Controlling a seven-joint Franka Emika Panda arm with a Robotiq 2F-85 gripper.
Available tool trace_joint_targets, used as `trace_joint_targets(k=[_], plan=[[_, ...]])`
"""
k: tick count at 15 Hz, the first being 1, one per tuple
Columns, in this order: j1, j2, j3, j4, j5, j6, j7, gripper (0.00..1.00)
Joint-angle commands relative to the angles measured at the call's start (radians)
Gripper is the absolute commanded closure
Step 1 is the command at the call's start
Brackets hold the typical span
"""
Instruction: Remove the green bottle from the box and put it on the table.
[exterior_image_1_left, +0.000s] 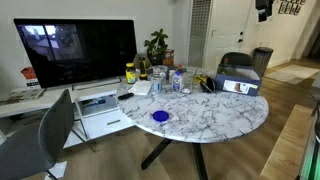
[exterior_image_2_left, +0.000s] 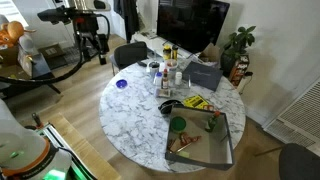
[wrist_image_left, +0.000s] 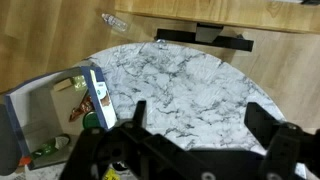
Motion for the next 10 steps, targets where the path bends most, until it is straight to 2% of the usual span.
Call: trace_joint_targets(k=[1,8,10], plan=[[0.022,0.002,-0.017,0.002,-0.008,-0.004,0.010,0.00],[0.022,0.002,-0.017,0.002,-0.008,-0.004,0.010,0.00],[-0.036,0.071,-0.059,0.057,0.008,0.028,0.089,0.00]])
